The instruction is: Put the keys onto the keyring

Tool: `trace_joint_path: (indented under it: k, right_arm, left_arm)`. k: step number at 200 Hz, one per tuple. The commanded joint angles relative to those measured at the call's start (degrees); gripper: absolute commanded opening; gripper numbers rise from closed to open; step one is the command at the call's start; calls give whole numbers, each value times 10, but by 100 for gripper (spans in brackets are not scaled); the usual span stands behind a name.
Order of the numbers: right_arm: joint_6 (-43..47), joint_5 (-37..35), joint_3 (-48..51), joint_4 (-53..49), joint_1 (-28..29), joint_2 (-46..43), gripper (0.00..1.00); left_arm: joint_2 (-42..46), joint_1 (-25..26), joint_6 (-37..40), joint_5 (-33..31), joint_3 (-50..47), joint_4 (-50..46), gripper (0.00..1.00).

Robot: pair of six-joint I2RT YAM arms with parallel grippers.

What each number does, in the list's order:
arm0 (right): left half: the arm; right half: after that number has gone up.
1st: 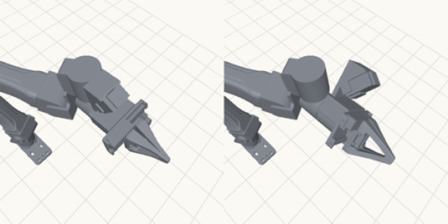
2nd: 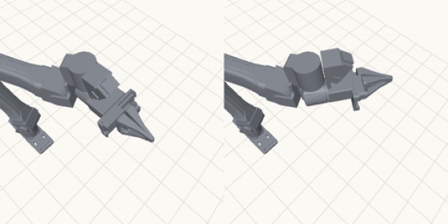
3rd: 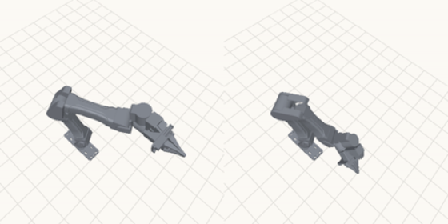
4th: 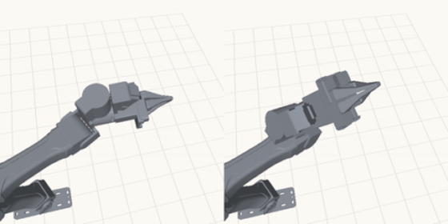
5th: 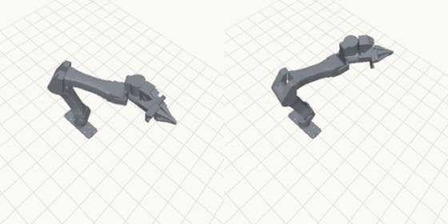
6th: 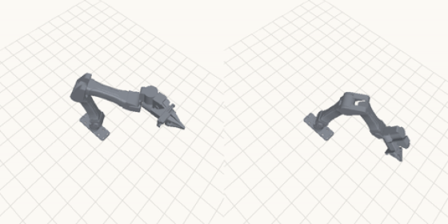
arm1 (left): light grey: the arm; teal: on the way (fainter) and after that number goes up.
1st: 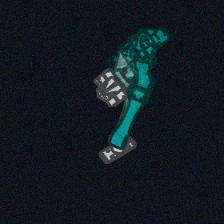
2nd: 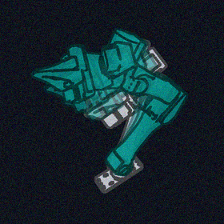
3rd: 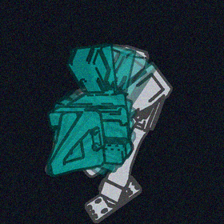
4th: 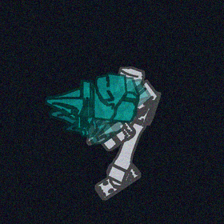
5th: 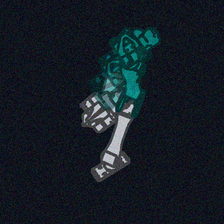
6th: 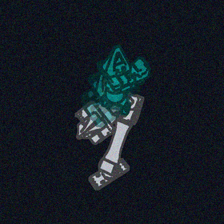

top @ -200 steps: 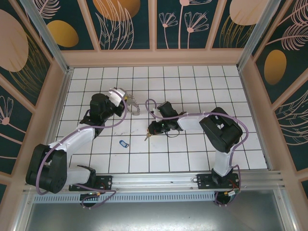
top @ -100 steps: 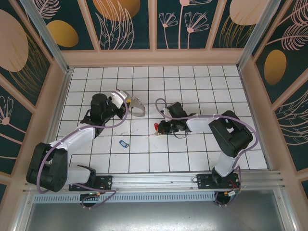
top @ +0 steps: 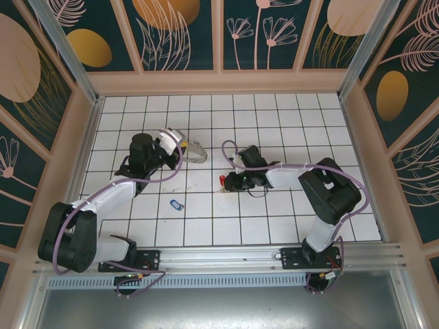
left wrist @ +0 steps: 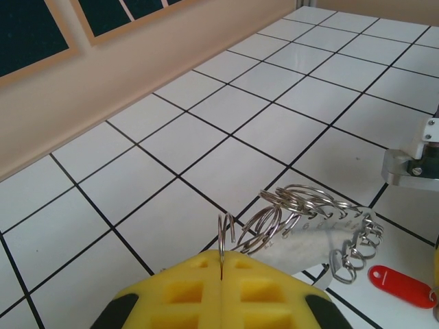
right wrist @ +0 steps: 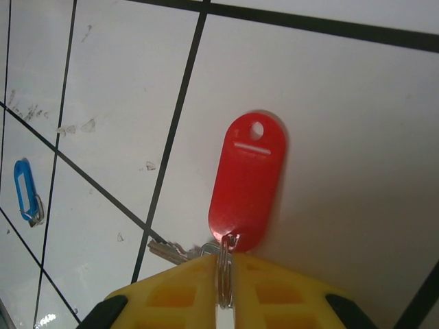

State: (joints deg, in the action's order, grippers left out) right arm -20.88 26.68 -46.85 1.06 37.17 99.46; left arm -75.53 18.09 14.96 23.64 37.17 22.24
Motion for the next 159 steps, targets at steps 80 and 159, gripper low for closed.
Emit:
trace_joint_path:
  k: [80, 159]
  right_arm:
    - [17, -2, -6, -11, 2, -7, 2]
    - [108, 15, 110, 117, -46, -214, 0]
  left_arm:
    - [-2, -3, 15, 23, 14, 8, 0]
    - [-17, 3, 42, 200, 24, 9, 0]
